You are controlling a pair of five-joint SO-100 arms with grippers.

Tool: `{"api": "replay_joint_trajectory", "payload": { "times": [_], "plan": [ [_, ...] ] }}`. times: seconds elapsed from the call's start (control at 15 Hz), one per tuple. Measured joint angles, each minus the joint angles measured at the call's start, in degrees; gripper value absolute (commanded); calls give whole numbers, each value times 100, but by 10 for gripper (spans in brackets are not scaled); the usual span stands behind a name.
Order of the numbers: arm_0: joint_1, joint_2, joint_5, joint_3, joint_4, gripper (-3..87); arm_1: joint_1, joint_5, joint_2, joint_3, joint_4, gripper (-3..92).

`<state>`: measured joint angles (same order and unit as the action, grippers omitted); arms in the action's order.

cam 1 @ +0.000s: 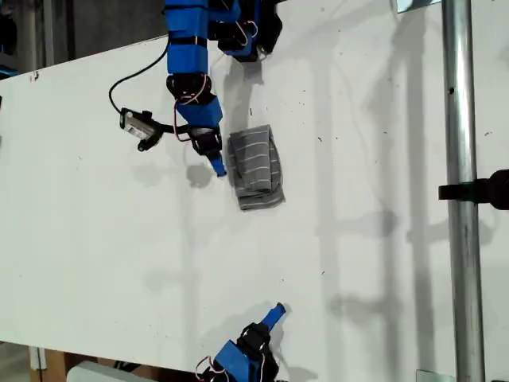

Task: Grasp corners of a towel and fold twice.

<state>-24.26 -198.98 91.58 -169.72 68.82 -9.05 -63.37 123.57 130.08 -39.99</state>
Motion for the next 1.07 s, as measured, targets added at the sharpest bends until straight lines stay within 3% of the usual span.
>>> {"api": "replay_joint_trajectory", "payload": {
  "times": [0.27, 0.33, 0.47, 0.6, 0.73, 0.93, 1.07],
  "plan": [
    [853, 0, 185, -527, 378, -23, 0, -1644, 4685, 2760, -3243, -3],
    [1011, 0, 229, -765, 396, -26, 0, -1907, 5836, 3287, -3727, -3],
    [1301, -9, 334, -853, 501, -23, 114, -2514, 6249, 3612, -4087, 106],
    [1459, -9, 448, -879, 519, -23, 35, -2716, 6451, 3630, -4228, 106],
    [1468, -9, -466, -879, 519, -23, -272, -2338, 6460, 3630, -4307, 106],
    [1424, -9, -3419, -879, 519, -26, -483, -2294, 6460, 3630, -4324, 106],
    [1441, -9, -3560, -879, 519, -26, -483, -2294, 6460, 3630, -4324, 106]
  ]
}}
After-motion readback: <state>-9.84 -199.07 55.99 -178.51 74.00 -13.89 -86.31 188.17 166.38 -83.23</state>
